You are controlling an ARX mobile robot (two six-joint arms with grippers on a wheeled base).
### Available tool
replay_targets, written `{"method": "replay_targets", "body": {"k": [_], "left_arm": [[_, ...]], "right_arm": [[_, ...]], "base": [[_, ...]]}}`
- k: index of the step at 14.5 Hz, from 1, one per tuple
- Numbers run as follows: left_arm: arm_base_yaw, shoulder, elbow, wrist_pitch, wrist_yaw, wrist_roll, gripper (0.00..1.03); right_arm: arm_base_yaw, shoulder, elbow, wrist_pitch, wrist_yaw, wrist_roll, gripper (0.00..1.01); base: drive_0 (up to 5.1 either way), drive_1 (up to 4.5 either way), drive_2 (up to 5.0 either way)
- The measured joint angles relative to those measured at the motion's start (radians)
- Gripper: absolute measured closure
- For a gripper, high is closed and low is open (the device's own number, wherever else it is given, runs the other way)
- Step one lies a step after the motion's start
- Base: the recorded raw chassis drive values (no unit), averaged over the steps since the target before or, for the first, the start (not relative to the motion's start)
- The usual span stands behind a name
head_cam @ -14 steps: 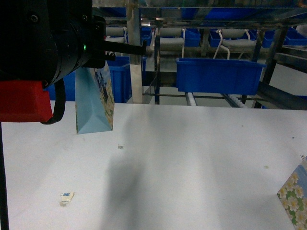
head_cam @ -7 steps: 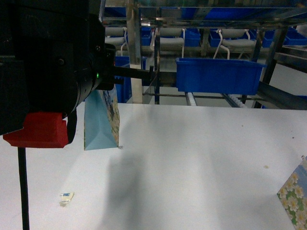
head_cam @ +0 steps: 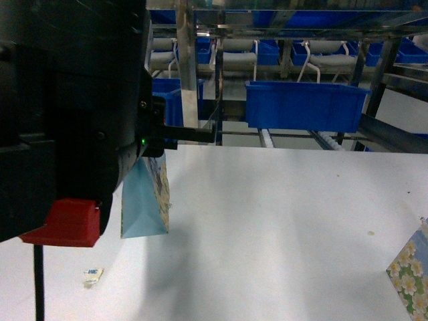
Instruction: Move flower gift bag to table near conveyor
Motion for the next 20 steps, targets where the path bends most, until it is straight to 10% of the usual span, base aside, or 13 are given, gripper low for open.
{"method": "replay_targets", "body": {"k": [14, 19, 20], "left_arm": [[-0.052, 0.151, 0.024, -0.014, -0.034, -0.166, 1.01], [-0.035, 0.074, -0.118, 0.028, 0.003, -0.166, 0.44], [-0.024, 0.015, -0.133, 0.032, 0.026, -0.163, 0.19]], "right_arm": [[0.0, 0.0, 0.0, 0.0, 0.0, 0.0, 0.03], [0.0, 0.0, 0.0, 0.0, 0.0, 0.0, 0.03], [0.0, 0.0, 0.0, 0.0, 0.0, 0.0, 0.03]], "base": [[0.0, 0.0, 0.0], [0.0, 0.0, 0.0], [0.0, 0.0, 0.0]]}}
